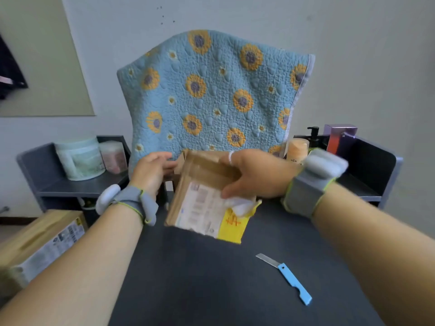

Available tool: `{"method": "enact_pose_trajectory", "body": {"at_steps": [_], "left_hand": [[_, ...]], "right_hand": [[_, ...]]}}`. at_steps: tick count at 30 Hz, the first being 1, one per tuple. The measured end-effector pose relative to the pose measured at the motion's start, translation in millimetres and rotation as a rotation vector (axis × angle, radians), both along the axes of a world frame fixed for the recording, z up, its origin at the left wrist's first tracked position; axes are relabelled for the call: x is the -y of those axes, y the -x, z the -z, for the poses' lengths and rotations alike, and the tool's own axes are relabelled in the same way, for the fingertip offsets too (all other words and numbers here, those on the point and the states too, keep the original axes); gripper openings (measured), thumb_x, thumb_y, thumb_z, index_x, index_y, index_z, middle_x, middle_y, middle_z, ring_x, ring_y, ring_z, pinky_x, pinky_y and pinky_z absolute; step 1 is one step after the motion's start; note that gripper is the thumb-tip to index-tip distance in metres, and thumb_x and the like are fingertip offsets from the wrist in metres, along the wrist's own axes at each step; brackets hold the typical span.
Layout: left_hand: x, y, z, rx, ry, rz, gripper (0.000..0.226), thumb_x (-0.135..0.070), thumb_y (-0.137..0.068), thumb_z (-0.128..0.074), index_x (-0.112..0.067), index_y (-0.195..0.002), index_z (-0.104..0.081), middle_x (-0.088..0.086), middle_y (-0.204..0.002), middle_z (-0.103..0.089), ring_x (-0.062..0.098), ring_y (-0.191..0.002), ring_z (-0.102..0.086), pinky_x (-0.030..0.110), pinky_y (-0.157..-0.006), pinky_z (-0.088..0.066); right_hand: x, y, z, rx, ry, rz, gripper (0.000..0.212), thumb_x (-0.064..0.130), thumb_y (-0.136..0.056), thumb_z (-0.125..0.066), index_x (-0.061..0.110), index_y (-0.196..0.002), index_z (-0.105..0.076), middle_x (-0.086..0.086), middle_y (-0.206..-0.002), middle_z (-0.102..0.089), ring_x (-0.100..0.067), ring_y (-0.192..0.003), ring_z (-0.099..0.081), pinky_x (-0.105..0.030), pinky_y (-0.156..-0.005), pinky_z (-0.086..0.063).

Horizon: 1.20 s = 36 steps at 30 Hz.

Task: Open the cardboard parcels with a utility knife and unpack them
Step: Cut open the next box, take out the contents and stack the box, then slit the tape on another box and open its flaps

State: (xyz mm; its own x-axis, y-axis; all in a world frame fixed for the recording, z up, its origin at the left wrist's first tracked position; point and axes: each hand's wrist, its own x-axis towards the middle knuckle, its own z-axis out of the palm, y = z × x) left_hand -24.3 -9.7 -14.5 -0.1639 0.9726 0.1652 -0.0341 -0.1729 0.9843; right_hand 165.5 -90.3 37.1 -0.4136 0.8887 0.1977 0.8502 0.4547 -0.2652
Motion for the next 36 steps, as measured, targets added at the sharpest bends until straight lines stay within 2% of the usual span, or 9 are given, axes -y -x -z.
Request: {"method": "enact_pose_trajectory", "body": {"at_steps": [2, 5, 7, 11, 15, 18, 23, 31, 36], "left_hand": [[0, 7, 2, 0.153, 0.028, -0.006, 0.019, -0.01, -0.095, -0.04, -0.008, -0.099, -0.059, 0.004, -0.069, -0.068, 0.011, -0.057, -0.06, 0.015, -0.049, -0.045], [-4, 7, 11, 0.017, -0.021, -0.045, 0.018, -0.004, -0.093, -0.044, -0.013, -0.089, -0.059, 0.004, -0.081, -0.059, 0.015, -0.071, -0.052, 0.017, -0.058, -0.042], [-7, -4, 20, -0.31, -0.15, -0.076, 0.019, -0.001, -0.092, -0.047, -0.006, -0.101, -0.063, 0.007, -0.094, -0.062, 0.02, -0.085, -0.053, 0.014, -0.065, -0.04], [-14, -15, 34, -1.116, -0.482, -0.153, 0.032, -0.015, -0.087, -0.056, -0.018, -0.118, -0.062, -0.001, -0.132, -0.055, 0.019, -0.133, -0.038, 0.03, -0.111, -0.013], [-23, -24, 35, -1.394, -0.403, -0.016, 0.039, -0.034, -0.09, -0.049, -0.032, -0.129, -0.048, -0.011, -0.142, -0.044, 0.013, -0.143, -0.015, 0.042, -0.114, 0.009], [-27, -19, 35, -1.426, -0.25, 0.01, 0.036, -0.042, -0.088, -0.049, -0.032, -0.123, -0.051, -0.005, -0.129, -0.053, 0.02, -0.134, -0.031, 0.048, -0.114, -0.005], [-29, -10, 39, -1.241, -0.249, 0.063, 0.038, -0.034, -0.086, -0.056, -0.025, -0.123, -0.054, 0.003, -0.121, -0.058, 0.024, -0.118, -0.047, 0.032, -0.095, -0.04], [-28, -9, 39, -1.217, -0.231, 0.003, 0.035, -0.027, -0.087, -0.055, -0.017, -0.12, -0.055, 0.005, -0.121, -0.054, 0.024, -0.111, -0.052, 0.031, -0.086, -0.04], [-26, -11, 39, -1.236, -0.188, 0.002, 0.038, -0.026, -0.088, -0.053, -0.014, -0.124, -0.049, 0.006, -0.125, -0.05, 0.024, -0.112, -0.051, 0.026, -0.077, -0.034]], "right_hand": [[3, -8, -23, -0.17, -0.018, -0.016, 0.029, 0.025, -0.075, -0.076, 0.018, -0.099, -0.062, 0.01, -0.073, -0.061, -0.007, -0.062, -0.059, -0.013, -0.056, -0.049], [-6, -12, -42, -0.458, -0.177, -0.027, 0.031, 0.018, -0.074, -0.077, 0.011, -0.101, -0.064, -0.005, -0.081, -0.07, -0.022, -0.069, -0.067, -0.033, -0.064, -0.058], [-23, -8, -39, -0.567, -0.363, 0.034, 0.027, 0.017, -0.076, -0.075, 0.008, -0.098, -0.062, -0.013, -0.084, -0.069, -0.032, -0.075, -0.066, -0.044, -0.067, -0.055], [-66, 0, -11, -0.393, -0.565, 0.223, 0.017, 0.021, -0.08, -0.068, 0.011, -0.089, -0.057, -0.007, -0.078, -0.06, -0.033, -0.085, -0.061, -0.035, -0.067, -0.044], [-94, 0, 9, -0.241, -0.395, 0.247, 0.026, 0.02, -0.084, -0.065, 0.005, -0.105, -0.059, -0.014, -0.097, -0.067, -0.032, -0.09, -0.061, -0.038, -0.073, -0.049], [-102, -3, 14, -0.097, -0.239, 0.232, 0.029, 0.022, -0.086, -0.063, 0.009, -0.111, -0.059, -0.011, -0.102, -0.066, -0.03, -0.093, -0.061, -0.042, -0.079, -0.052], [-105, -2, 7, 0.121, -0.115, 0.239, 0.027, 0.021, -0.089, -0.057, 0.01, -0.114, -0.055, -0.01, -0.105, -0.064, -0.028, -0.092, -0.059, -0.038, -0.079, -0.05], [-106, 18, 3, 0.418, -0.062, 0.224, 0.024, 0.007, -0.091, -0.05, 0.01, -0.114, -0.051, -0.011, -0.106, -0.063, -0.028, -0.092, -0.059, -0.033, -0.072, -0.047], [-101, 22, 14, 0.458, -0.012, 0.172, 0.021, 0.019, -0.097, -0.042, 0.009, -0.112, -0.053, -0.01, -0.111, -0.062, -0.027, -0.098, -0.059, -0.029, -0.069, -0.038]]}}
